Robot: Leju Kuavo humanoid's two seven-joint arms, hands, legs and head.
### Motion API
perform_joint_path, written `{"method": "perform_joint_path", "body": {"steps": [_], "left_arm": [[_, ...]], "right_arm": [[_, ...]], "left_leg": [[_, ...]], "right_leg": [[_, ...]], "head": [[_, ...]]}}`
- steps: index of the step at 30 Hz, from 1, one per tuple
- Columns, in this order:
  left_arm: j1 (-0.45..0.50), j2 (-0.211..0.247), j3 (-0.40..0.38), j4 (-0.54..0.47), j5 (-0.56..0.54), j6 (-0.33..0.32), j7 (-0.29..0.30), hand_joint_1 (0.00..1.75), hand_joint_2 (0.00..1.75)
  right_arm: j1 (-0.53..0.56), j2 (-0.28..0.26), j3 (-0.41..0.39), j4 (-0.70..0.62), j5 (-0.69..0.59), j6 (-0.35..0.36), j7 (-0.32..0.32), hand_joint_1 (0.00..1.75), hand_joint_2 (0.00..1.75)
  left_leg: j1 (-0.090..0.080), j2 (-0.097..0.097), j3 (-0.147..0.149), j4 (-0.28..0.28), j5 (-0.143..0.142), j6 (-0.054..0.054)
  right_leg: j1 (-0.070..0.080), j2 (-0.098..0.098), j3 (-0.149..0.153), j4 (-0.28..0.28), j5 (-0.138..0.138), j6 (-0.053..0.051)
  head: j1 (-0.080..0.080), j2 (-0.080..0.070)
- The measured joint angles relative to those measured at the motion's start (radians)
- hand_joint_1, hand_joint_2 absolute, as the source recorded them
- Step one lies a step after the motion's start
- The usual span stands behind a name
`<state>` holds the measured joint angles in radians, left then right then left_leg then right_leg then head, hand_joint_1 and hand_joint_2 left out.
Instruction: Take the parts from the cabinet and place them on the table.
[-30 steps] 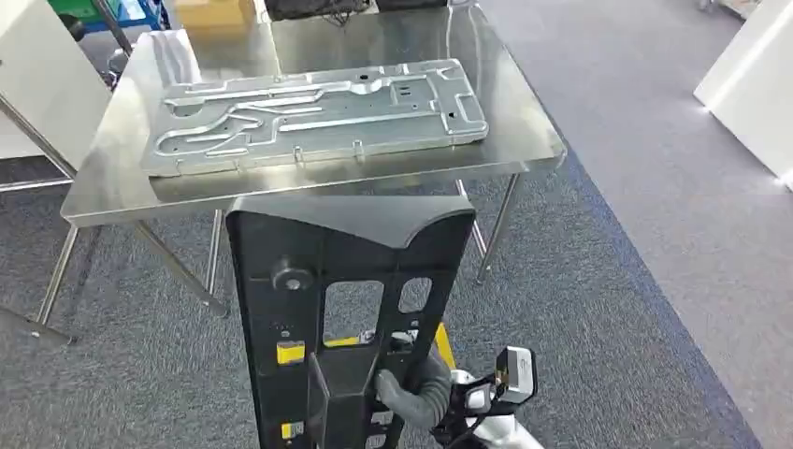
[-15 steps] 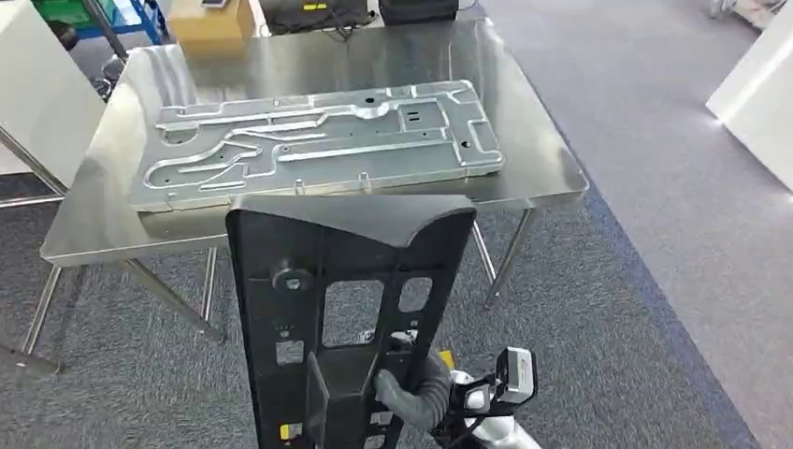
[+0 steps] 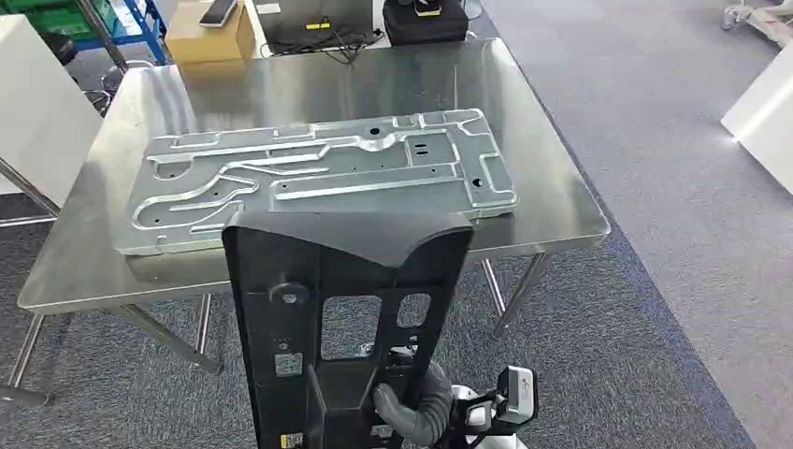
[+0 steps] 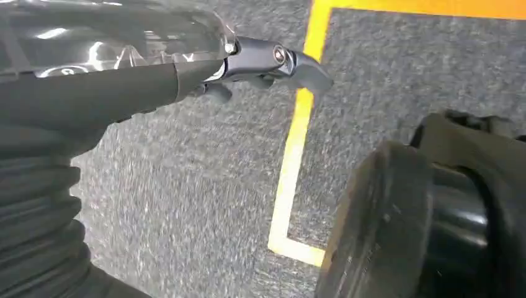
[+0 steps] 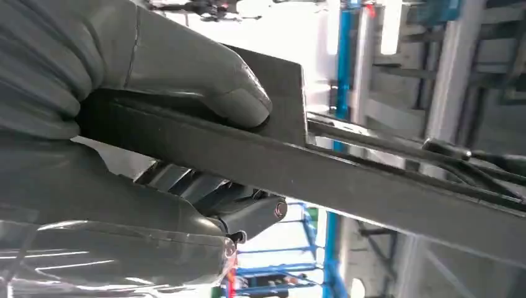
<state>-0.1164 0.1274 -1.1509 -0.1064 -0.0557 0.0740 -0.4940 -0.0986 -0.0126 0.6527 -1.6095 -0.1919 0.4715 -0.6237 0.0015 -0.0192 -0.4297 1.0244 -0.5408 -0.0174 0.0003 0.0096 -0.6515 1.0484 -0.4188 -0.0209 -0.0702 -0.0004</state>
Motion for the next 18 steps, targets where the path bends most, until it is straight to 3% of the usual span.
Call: {"method": "perform_joint_path", "body": {"steps": [2,3,4,6,7,8,9,10,11,12,13,15,16,18], "left_arm": [[-0.008,0.000,0.000,0.000,0.000,0.000,0.000,0.00,1.75],[-0.011,-0.001,0.000,0.000,0.000,0.000,-0.002,0.00,1.75],[-0.011,-0.001,0.000,0.000,0.000,0.000,-0.001,0.00,1.75],[-0.006,0.000,0.000,0.000,0.000,-0.002,-0.002,0.00,1.75],[-0.004,0.000,0.000,0.000,0.000,-0.004,-0.004,0.00,1.75],[-0.003,0.000,0.000,0.000,-0.001,-0.010,-0.009,0.00,1.75],[-0.003,0.000,0.000,0.000,-0.001,-0.010,-0.010,0.00,1.75],[-0.004,0.000,0.000,0.000,-0.001,-0.010,-0.011,0.00,1.75],[-0.004,0.000,0.000,0.000,0.000,-0.010,-0.011,0.00,1.75],[-0.001,0.000,0.000,0.000,0.000,-0.010,-0.012,0.00,1.75],[0.001,-0.001,0.000,0.000,0.000,-0.010,-0.011,0.00,1.75],[0.002,-0.001,0.000,0.000,0.000,-0.010,-0.017,0.00,1.75],[0.000,-0.002,0.000,0.000,-0.005,-0.011,-0.022,0.00,1.75],[-0.010,-0.002,0.000,0.000,-0.010,-0.013,-0.032,0.00,1.75]], "right_arm": [[-0.001,0.002,-0.001,-0.010,0.001,0.000,0.000,1.71,1.75],[0.000,0.002,-0.002,-0.010,0.001,0.001,0.000,1.71,1.75],[0.001,0.002,-0.002,-0.010,0.002,0.001,0.000,1.71,1.75],[0.004,0.002,-0.003,-0.010,0.018,-0.007,0.000,1.71,1.75],[0.006,0.002,-0.005,-0.013,0.030,-0.017,0.000,1.71,1.75],[0.006,0.002,-0.010,-0.019,0.053,-0.039,0.000,1.71,1.75],[0.006,0.002,-0.013,-0.021,0.064,-0.051,0.000,1.71,1.75],[0.004,0.002,-0.023,-0.025,0.090,-0.086,0.000,1.71,1.75],[-0.002,0.002,-0.037,-0.025,0.118,-0.128,0.000,1.71,1.75],[-0.013,0.000,-0.053,-0.024,0.149,-0.166,0.002,1.71,1.75],[-0.030,0.000,-0.065,-0.019,0.177,-0.199,0.004,1.71,1.75],[-0.127,-0.002,-0.114,0.020,0.305,-0.339,0.019,1.71,1.75],[-0.212,-0.002,-0.139,0.063,0.415,-0.427,0.052,1.71,1.75],[-0.359,-0.001,-0.167,0.131,0.602,-0.570,0.133,1.71,1.75]], "left_leg": [[0.003,0.005,-0.041,0.088,0.024,-0.009],[0.005,0.006,-0.088,0.160,0.024,-0.016],[0.007,0.007,-0.135,0.219,-0.003,-0.018],[0.009,0.009,-0.211,0.288,-0.091,-0.023],[0.010,0.009,-0.233,0.283,-0.120,-0.022],[0.010,0.010,-0.243,0.258,-0.131,-0.019],[0.010,0.011,-0.243,0.210,-0.113,-0.019],[0.010,0.011,-0.237,0.144,-0.054,-0.017],[0.009,0.013,-0.230,0.068,0.045,-0.010],[0.006,0.015,-0.235,0.021,0.162,0.000],[0.000,0.017,-0.241,0.024,0.145,0.002],[-0.009,0.013,-0.241,0.027,0.152,0.015],[-0.008,0.015,-0.239,0.018,0.153,0.021],[0.001,0.017,-0.225,-0.001,0.155,0.029]], "right_leg": [[-0.006,0.001,0.035,-0.013,-0.013,-0.013],[-0.006,-0.001,0.049,-0.015,-0.025,-0.019],[-0.006,-0.001,0.060,-0.015,-0.037,-0.021],[-0.005,0.001,0.087,-0.015,-0.058,-0.022],[-0.006,0.003,0.103,-0.015,-0.069,-0.021],[-0.006,0.005,0.118,-0.015,-0.081,-0.020],[-0.006,0.005,0.135,-0.015,-0.095,-0.018],[-0.005,0.005,0.153,-0.015,-0.109,-0.016],[-0.004,0.004,0.169,-0.015,-0.122,-0.013],[-0.003,0.004,0.176,-0.013,-0.132,-0.010],[-0.002,0.007,0.174,-0.012,-0.138,-0.004],[-0.006,0.011,0.167,-0.016,-0.145,0.010],[-0.003,0.014,0.167,-0.020,-0.146,0.018],[-0.007,0.000,0.155,0.010,-0.164,0.029]], "head": [[0.000,0.000],[-0.001,0.000],[0.000,0.000],[0.000,0.000],[0.000,0.000],[0.000,0.000],[0.000,0.000],[0.000,0.000],[0.000,0.000],[0.000,0.000],[0.000,0.000],[0.000,0.000],[0.000,0.000],[0.000,0.000]]}}
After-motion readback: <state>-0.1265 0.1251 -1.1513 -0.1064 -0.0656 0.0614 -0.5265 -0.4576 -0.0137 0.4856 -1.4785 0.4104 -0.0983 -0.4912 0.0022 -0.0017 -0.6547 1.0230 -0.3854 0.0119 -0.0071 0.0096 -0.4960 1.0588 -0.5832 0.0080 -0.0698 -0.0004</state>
